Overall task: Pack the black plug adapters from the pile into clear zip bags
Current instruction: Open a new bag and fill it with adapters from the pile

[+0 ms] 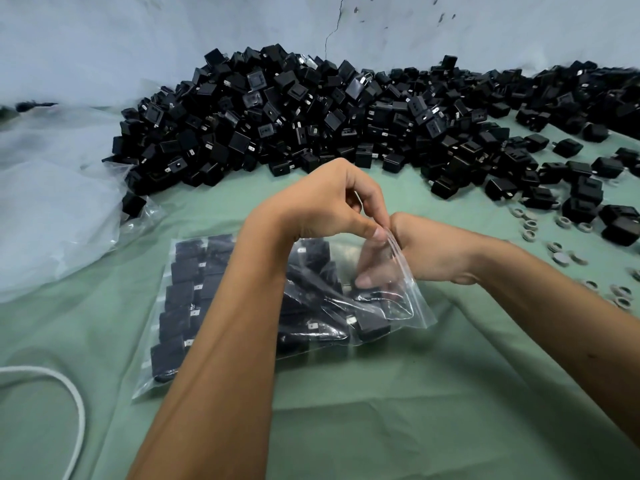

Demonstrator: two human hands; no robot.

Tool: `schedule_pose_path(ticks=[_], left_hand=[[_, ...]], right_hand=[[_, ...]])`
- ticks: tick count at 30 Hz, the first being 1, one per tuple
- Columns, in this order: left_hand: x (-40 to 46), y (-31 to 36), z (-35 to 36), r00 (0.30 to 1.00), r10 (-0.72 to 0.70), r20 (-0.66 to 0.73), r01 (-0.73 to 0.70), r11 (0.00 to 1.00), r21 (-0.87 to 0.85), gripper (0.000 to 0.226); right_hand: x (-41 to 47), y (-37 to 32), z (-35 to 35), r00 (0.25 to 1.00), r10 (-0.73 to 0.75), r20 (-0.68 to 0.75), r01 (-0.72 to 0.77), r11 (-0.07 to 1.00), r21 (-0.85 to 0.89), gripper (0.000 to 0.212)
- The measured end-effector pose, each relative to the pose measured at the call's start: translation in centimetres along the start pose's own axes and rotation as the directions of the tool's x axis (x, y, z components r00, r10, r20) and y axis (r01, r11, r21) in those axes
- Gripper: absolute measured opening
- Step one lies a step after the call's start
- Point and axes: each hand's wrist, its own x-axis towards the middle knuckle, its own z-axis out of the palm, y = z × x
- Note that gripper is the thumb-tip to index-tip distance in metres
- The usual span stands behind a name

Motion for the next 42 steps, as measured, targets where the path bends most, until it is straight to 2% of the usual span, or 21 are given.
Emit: schedule_pose_path(ticks=[5, 7, 10, 12, 15, 17, 19, 20, 21, 22, 23, 25, 27, 29, 31, 34, 39, 42], left_hand=[[0.1, 0.3, 0.3, 1.0, -0.006, 0.004, 0.006, 1.0, -0.006, 0.011], [0.0, 0.3, 0.2, 1.0, -0.008, 0.007, 0.008, 1.0, -0.008, 0.011], [0.0, 0.3, 0.2, 1.0, -0.012, 0.01, 0.012, 1.0, -0.012, 0.01], [0.0, 0.3, 0.2, 1.0, -0.012, 0.011, 0.012, 1.0, -0.013, 0.01], [0.0, 0.3, 0.2, 1.0, -0.007, 0.01, 0.007, 1.0, -0.017, 0.011], [0.0, 0.1, 0.2, 1.0, -0.007, 0.006, 0.008, 1.0, -0.019, 0.011], [0.0, 0.0, 0.2, 1.0, -0.023, 0.001, 0.023, 0.999, -0.023, 0.011], [0.0, -0.1, 0.2, 1.0, -0.03, 0.003, 0.031, 0.999, -0.026, 0.011], [0.0, -0.1, 0.2, 0.999, -0.036, 0.007, 0.037, 0.999, -0.029, 0.011], [0.0, -0.2, 0.3, 0.999, -0.04, 0.009, 0.041, 0.999, -0.03, 0.01], [0.1, -0.2, 0.3, 0.999, -0.042, 0.008, 0.042, 0.999, -0.029, 0.011], [0.1, -0.4, 0.3, 0.999, -0.041, 0.008, 0.041, 0.999, -0.024, 0.011], [0.2, -0.5, 0.2, 0.999, -0.047, 0.014, 0.047, 0.999, -0.026, 0.011], [0.3, -0.7, 0.2, 0.998, -0.055, 0.015, 0.055, 0.998, -0.027, 0.01], [0.3, -0.8, 0.3, 0.998, -0.058, 0.012, 0.058, 0.998, -0.026, 0.01], [0.2, -0.9, 0.2, 0.999, -0.051, 0.017, 0.051, 0.998, -0.024, 0.011], [0.0, -0.9, 0.0, 0.999, -0.037, 0.017, 0.037, 0.999, -0.014, 0.009], [0.0, -0.8, -0.2, 1.0, -0.016, 0.018, 0.016, 1.0, -0.02, 0.011]], right_hand=[[-0.2, 0.2, -0.9, 0.989, -0.02, 0.144, 0.026, 0.999, -0.038, 0.019], [-0.3, 0.2, -1.0, 0.981, -0.046, 0.187, 0.055, 0.998, -0.043, 0.025], [-0.2, 0.3, -0.8, 0.972, -0.074, 0.222, 0.081, 0.996, -0.022, 0.022], [-0.2, 0.4, -0.7, 0.964, -0.088, 0.251, 0.095, 0.995, -0.016, 0.035], [-0.6, 1.0, -1.8, 0.971, -0.084, 0.223, 0.075, 0.996, 0.048, 0.02], [-0.5, 1.4, -3.6, 0.991, -0.048, 0.123, 0.039, 0.996, 0.081, 0.017], [0.7, 2.3, -5.3, 0.989, 0.021, -0.144, -0.009, 0.996, 0.085, 0.015], [1.7, 2.9, -5.9, 0.94, 0.065, -0.334, -0.047, 0.997, 0.061, 0.015], [2.8, 3.6, -6.3, 0.854, 0.083, -0.514, -0.103, 0.995, -0.011, 0.013], [4.0, 4.1, -6.7, 0.769, 0.054, -0.637, -0.191, 0.97, -0.149, 0.008], [5.2, 4.6, -7.0, 0.722, -0.006, -0.692, -0.295, 0.902, -0.315, 0.014], [7.3, 5.3, -7.7, 0.764, -0.063, -0.643, -0.379, 0.762, -0.525, 0.038], [9.1, 5.6, -8.4, 0.821, -0.012, -0.57, -0.407, 0.688, -0.601, 0.055], [10.3, 5.7, -8.5, 0.854, 0.016, -0.519, -0.403, 0.65, -0.644, 0.061], [10.6, 5.4, -8.0, 0.847, -0.034, -0.531, -0.355, 0.707, -0.612, 0.053], [9.3, 4.9, -7.3, 0.82, -0.151, -0.552, -0.232, 0.793, -0.563, 0.027], [4.9, 4.0, -6.5, 0.88, -0.146, -0.452, -0.117, 0.856, -0.503, 0.021], [1.5, 3.1, -5.7, 0.907, -0.143, -0.396, 0.032, 0.961, -0.274, 0.02]])
